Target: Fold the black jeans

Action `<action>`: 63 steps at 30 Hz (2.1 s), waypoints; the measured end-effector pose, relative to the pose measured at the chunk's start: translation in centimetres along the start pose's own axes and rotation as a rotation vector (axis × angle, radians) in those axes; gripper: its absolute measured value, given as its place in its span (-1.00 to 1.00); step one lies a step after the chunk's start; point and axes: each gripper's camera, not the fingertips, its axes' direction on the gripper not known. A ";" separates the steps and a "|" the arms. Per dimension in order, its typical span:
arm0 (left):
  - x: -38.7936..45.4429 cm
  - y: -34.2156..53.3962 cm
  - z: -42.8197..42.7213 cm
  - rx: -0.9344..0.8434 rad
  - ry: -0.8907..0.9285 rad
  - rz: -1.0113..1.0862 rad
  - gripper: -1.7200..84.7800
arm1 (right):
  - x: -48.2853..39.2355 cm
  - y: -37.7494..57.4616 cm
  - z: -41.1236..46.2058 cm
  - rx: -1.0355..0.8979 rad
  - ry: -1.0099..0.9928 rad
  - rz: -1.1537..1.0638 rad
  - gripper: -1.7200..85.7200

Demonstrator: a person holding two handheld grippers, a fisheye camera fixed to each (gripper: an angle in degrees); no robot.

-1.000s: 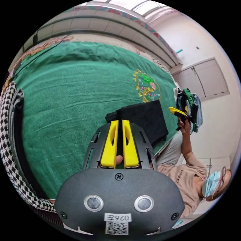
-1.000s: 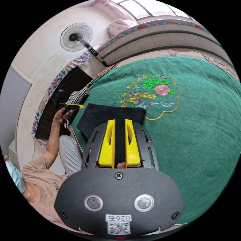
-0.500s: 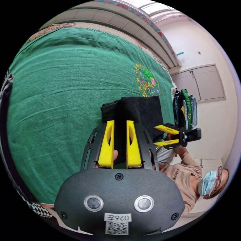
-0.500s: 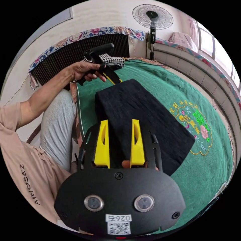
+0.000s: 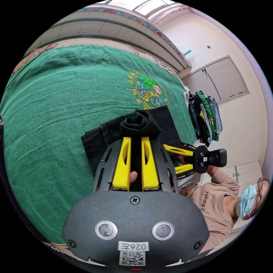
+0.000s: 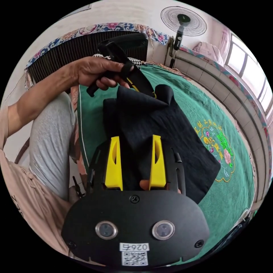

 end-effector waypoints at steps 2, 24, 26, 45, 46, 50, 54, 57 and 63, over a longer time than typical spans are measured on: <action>0.6 0.0 0.2 0.015 0.033 0.027 -0.82 | 1.0 0.3 -0.6 0.030 -0.039 0.039 -0.56; 1.3 0.0 -4.9 0.174 -0.034 0.011 -0.54 | 23.7 11.6 -17.0 0.287 -0.405 0.531 -0.97; 0.7 -0.1 -5.2 0.138 -0.070 -0.032 -0.52 | 24.4 12.0 -21.0 0.212 -0.245 0.491 -0.96; 4.1 -2.2 -1.3 -0.186 -0.130 -0.040 -0.31 | 24.2 14.6 -25.3 -0.122 0.120 0.604 -0.76; 4.6 -2.6 0.0 -0.231 -0.175 -0.028 -0.32 | 23.2 13.1 -23.5 -0.174 0.083 0.562 -0.74; 7.6 -3.3 2.2 -0.324 -0.396 0.041 -0.35 | 19.8 9.3 -18.5 -0.328 0.074 0.467 -0.63; 7.3 -3.3 1.4 -0.273 -0.382 -0.033 -0.41 | 16.8 7.6 -11.8 -0.562 0.107 0.408 -0.62; 7.5 -2.9 1.1 -0.276 -0.400 -0.016 -0.48 | 15.4 7.1 -11.5 -0.615 0.141 0.396 -0.84; 8.3 -1.9 -0.1 -0.254 -0.373 0.052 -0.72 | 14.4 10.6 -17.5 -0.459 0.134 0.485 -0.94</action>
